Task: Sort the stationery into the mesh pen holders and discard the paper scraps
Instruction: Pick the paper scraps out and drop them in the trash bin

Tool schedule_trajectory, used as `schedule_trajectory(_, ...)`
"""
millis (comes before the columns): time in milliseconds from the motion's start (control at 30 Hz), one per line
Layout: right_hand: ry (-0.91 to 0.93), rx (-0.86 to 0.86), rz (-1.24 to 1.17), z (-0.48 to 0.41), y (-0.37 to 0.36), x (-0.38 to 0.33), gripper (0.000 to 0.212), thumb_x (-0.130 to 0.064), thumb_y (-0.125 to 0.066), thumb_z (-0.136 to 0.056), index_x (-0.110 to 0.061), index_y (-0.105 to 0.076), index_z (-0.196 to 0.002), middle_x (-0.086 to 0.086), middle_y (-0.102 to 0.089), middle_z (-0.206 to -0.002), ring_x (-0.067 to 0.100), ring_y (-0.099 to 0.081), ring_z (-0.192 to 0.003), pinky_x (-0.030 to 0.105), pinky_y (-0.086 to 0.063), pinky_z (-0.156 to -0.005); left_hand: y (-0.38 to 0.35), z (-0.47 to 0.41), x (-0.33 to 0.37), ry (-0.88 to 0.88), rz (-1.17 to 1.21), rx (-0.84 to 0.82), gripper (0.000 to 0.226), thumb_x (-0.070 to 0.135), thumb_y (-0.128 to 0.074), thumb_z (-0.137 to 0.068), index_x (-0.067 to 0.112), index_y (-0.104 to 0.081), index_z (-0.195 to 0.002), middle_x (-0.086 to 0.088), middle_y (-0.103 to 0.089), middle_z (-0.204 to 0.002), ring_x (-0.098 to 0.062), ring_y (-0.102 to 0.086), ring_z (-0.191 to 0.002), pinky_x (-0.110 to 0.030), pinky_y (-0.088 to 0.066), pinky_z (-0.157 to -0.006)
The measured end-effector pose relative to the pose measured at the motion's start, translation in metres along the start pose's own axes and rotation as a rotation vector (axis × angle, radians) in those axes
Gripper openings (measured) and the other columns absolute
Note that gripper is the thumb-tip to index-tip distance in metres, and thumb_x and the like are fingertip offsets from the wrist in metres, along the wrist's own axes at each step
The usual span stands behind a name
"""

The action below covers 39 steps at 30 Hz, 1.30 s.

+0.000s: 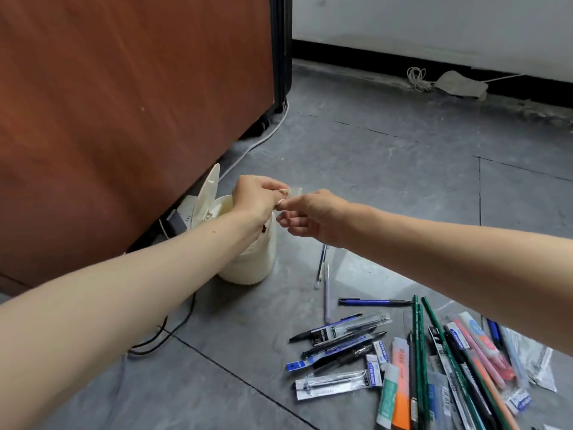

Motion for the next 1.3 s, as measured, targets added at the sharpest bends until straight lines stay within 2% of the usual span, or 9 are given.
schedule_trajectory(167,-0.110,-0.115,0.054,-0.003,-0.042,0.010,0.009,-0.003,-0.047,-0.090,-0.004,-0.055,-0.094,0.011,-0.061,-0.069,0.014,-0.062,-0.059,0.020,-0.052,-0.051,0.036,0.007,-0.011,-0.056,-0.255,0.127,0.017,0.003,-0.064,-0.083,0.016,-0.068,-0.073,-0.002,-0.067,-0.077,-0.014,-0.060,-0.070,-0.019,-0.043,-0.062)
schedule_trajectory(467,-0.025,0.004,0.306,-0.006,-0.039,0.011,0.028,0.001,-0.044,-0.091,0.007,-0.053,-0.116,0.013,-0.063,-0.076,0.020,-0.062,-0.063,0.028,-0.052,-0.061,0.043,0.009,-0.039,-0.071,-0.595,0.109,0.023,0.010,-0.046,-0.094,0.012,-0.065,-0.107,-0.005,-0.063,-0.116,-0.021,-0.055,-0.107,-0.026,-0.038,-0.083)
schedule_trajectory(533,0.016,0.025,0.366,-0.003,-0.032,0.007,0.026,0.001,-0.044,-0.091,0.007,-0.057,-0.113,0.012,-0.063,-0.075,0.020,-0.062,-0.061,0.027,-0.052,-0.061,0.041,0.008,-0.040,-0.077,-0.616,0.088,0.028,0.010,-0.043,-0.095,0.012,-0.063,-0.115,-0.004,-0.060,-0.122,-0.022,-0.053,-0.113,-0.028,-0.039,-0.090)
schedule_trajectory(600,0.037,0.035,0.401,0.001,-0.024,0.005,0.023,0.000,-0.045,-0.091,0.005,-0.060,-0.107,0.013,-0.063,-0.075,0.019,-0.060,-0.061,0.026,-0.050,-0.061,0.038,0.008,-0.034,-0.111,-0.628,0.071,0.027,0.011,-0.043,-0.095,0.009,-0.065,-0.111,-0.003,-0.063,-0.113,-0.018,-0.055,-0.104,-0.028,-0.039,-0.087)
schedule_trajectory(767,0.075,0.033,0.418,0.012,-0.003,0.002,0.012,-0.013,-0.064,-0.088,-0.005,-0.064,-0.081,0.008,-0.062,-0.072,0.014,-0.058,-0.060,0.024,-0.047,-0.059,0.019,0.021,-0.001,-0.273,-0.595,0.071,0.045,0.033,-0.048,-0.095,0.000,-0.068,-0.072,-0.014,-0.064,-0.072,-0.024,-0.057,-0.071,-0.035,-0.041,-0.068)
schedule_trajectory(867,0.097,0.126,0.438,0.021,0.023,0.001,0.023,-0.022,-0.069,-0.085,-0.010,-0.059,-0.068,0.004,-0.061,-0.068,0.014,-0.057,-0.062,0.023,-0.046,-0.059,-0.014,0.027,0.017,-0.368,-0.677,0.034,0.029,0.025,-0.050,-0.094,0.006,-0.070,-0.086,-0.006,-0.061,-0.085,-0.021,-0.055,-0.081,-0.029,-0.038,-0.071)
schedule_trajectory(967,0.073,0.207,0.451,0.038,0.058,0.005,0.011,-0.005,-0.065,-0.084,-0.010,-0.057,-0.079,0.006,-0.056,-0.070,0.015,-0.055,-0.065,0.024,-0.046,-0.058,-0.061,0.031,0.024,-0.413,-0.673,-0.069,0.029,0.006,-0.049,-0.087,0.013,-0.062,-0.113,-0.006,-0.063,-0.104,-0.023,-0.057,-0.098,-0.032,-0.044,-0.083)
schedule_trajectory(1133,-0.033,0.350,0.424,0.089,0.146,0.030,0.026,0.002,-0.054,-0.088,-0.006,-0.056,-0.112,0.009,-0.056,-0.081,0.014,-0.055,-0.065,0.025,-0.045,-0.057,-0.172,0.059,0.023,-0.431,-0.657,-0.359,0.030,0.003,-0.048,-0.087,0.011,-0.062,-0.113,-0.008,-0.066,-0.102,-0.023,-0.059,-0.093,-0.029,-0.046,-0.079)
schedule_trajectory(1300,-0.158,0.588,0.339,0.165,0.240,0.083,0.012,-0.002,-0.048,-0.090,-0.006,-0.058,-0.089,0.007,-0.052,-0.076,0.015,-0.054,-0.058,0.024,-0.043,-0.051,-0.281,0.112,0.021,-0.491,-0.665,-0.634,0.029,0.005,-0.047,-0.085,0.013,-0.064,-0.107,-0.008,-0.067,-0.099,-0.028,-0.061,-0.093,-0.035,-0.050,-0.084)
Point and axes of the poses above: each hand's wrist, its own z-axis away from the middle knuckle, its own y-axis out of the back of the hand, x = y × z, the point moved 8 cm from there along -z, towards the middle knuckle
